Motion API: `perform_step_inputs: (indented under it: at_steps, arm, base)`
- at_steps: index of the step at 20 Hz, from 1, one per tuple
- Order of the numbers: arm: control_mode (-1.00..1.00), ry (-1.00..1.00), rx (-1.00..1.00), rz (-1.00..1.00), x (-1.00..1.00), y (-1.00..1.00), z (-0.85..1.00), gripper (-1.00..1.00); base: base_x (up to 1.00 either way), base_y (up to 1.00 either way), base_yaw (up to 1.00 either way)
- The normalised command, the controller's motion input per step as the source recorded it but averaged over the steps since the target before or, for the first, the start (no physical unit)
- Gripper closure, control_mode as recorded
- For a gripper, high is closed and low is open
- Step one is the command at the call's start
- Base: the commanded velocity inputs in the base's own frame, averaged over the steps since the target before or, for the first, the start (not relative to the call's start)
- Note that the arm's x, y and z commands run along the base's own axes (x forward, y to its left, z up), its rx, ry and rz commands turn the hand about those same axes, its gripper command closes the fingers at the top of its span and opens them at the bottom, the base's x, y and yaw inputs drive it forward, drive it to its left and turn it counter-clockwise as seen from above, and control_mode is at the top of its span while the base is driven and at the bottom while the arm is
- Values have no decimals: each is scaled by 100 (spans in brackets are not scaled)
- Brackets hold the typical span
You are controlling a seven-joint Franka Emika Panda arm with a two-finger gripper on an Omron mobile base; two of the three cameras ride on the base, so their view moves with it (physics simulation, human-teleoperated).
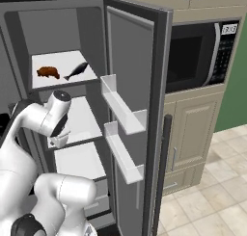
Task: Gather the mushroom and lemon from the fridge and place them on a tray on the dining counter. Then gather the chicken drumstick and fish from the fridge and place them on the other tray.
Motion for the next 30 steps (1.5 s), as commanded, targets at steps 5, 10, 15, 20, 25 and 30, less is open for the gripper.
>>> perform_step_inputs:
  at_steps: [5,10,15,20,25,30]
  arm:
    - [-100,6,9,0,15,0,-8,-100]
    - [-100,6,6,0,28,7,-8,-100]
    - [-100,9,1,0,30,17,-14,-100]
    - [-100,7,0,0,23,8,-20,-100]
    - [-100,4,2,0,21,0,-16,-100]
    - [-100,3,1,-1,25,2,-13,-100]
  base:
    - [0,0,0]
    - [0,0,0]
    - [0,0,0]
    - [0,0,0]
    - [0,0,0]
    - [0,0,0]
